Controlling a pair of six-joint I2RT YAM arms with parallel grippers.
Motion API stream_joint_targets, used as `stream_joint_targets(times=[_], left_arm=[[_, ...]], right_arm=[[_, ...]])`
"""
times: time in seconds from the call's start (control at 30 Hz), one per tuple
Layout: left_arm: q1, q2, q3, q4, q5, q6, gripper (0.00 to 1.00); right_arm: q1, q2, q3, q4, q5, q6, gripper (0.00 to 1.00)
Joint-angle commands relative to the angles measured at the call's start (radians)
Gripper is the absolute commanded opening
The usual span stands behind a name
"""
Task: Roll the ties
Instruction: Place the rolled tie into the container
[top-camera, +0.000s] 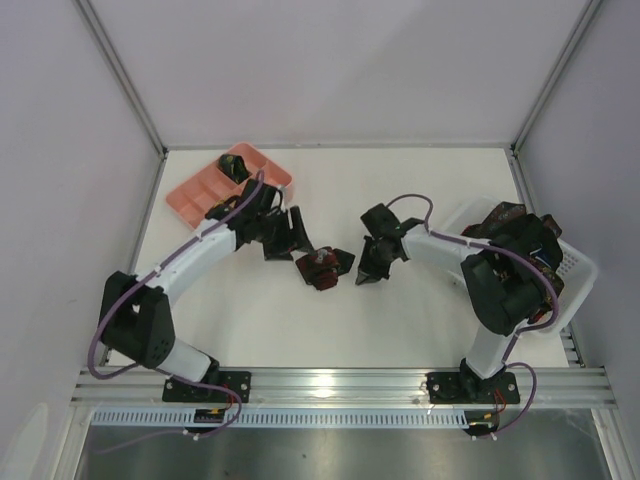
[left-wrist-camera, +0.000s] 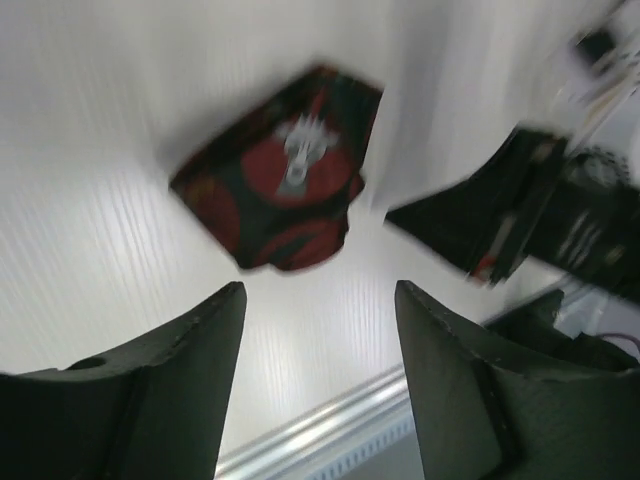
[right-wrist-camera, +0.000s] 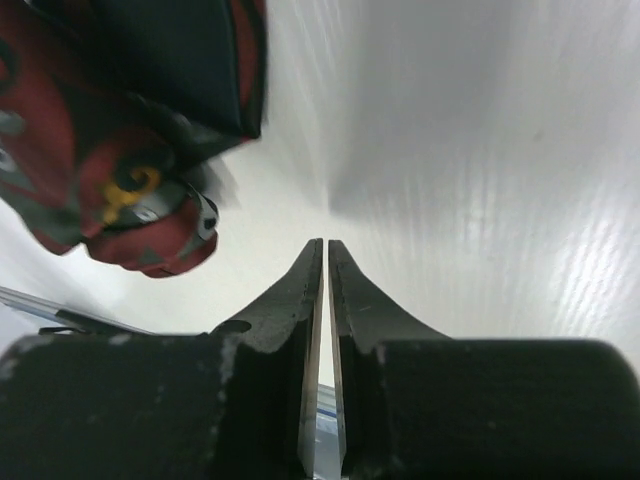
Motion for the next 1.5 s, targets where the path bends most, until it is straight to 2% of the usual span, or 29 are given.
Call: stream_joint_targets(times=[0.0,0.1,0.17,0.3,0.33,0.6,0.77,0.93,1.1,1.2,1.33,1.47], left_arm=[[0.012,0.118,0.200,-0.054,-0.111,0.204,0.66],[0.012,0.235,0.338,-0.074,-0.142,0.282,0.54],[0.012,0.320,0.378,-0.082,-0.148,0.314,0.50],[0.012,0.436,0.465,-0.103,-0.142,0.380,0.35],[0.012,0.452,0.475,-0.103,-0.142,0.385,0.33],[0.008,0.591,0.553,-0.119,-0.114,0.436,0.33],[0.002,0.617,0.550,-0.129,-0.081,0.454,0.33],[-0.008,0.616,0.530,-0.129,-0.050,0.468,0.32],[-0.034,0.605,0.506,-0.131,-0.027,0.470,0.30],[-0.040,0.602,0.500,-0.135,-0.033,0.448,0.28],[-0.038,0.617,0.527,-0.158,-0.068,0.457,0.27],[-0.031,0.640,0.627,-0.220,-0.137,0.470,0.29]], right_arm=[[0.068,-0.069,-0.043,0.075,0.116,0.151,0.11],[0.123,-0.081,-0.065,0.096,0.171,0.231,0.12],[0.145,-0.086,-0.080,0.115,0.208,0.297,0.12],[0.204,-0.068,-0.089,0.146,0.266,0.381,0.13],[0.227,-0.049,-0.086,0.160,0.288,0.395,0.13],[0.323,0.001,-0.059,0.157,0.383,0.538,0.13],[0.338,0.031,-0.039,0.109,0.421,0.570,0.13],[0.346,0.070,-0.022,0.146,0.452,0.578,0.14],[0.314,0.204,0.140,0.189,0.466,0.555,0.14],[0.297,0.224,0.202,0.171,0.463,0.530,0.13],[0.292,0.094,0.078,0.175,0.493,0.487,0.14],[0.295,0.006,-0.043,0.189,0.491,0.471,0.14]])
